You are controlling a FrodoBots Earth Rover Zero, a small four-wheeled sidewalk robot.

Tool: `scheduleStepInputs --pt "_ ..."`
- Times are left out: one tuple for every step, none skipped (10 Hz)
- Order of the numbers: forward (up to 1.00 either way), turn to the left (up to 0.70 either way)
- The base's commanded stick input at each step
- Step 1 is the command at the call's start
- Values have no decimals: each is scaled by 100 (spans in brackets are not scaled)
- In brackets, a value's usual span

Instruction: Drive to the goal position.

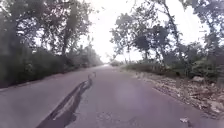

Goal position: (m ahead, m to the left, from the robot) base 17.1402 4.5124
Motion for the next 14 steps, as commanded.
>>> scheduleStepInputs --pt "100 0" --pt "100 0" --pt "100 0" --pt "100 0" --pt "100 0" --pt "100 0" --pt "100 0" --pt "100 0" --pt "100 0" --pt "100 0" --pt "100 -10" --pt "100 -35" --pt "100 -19" --pt "100 -3"
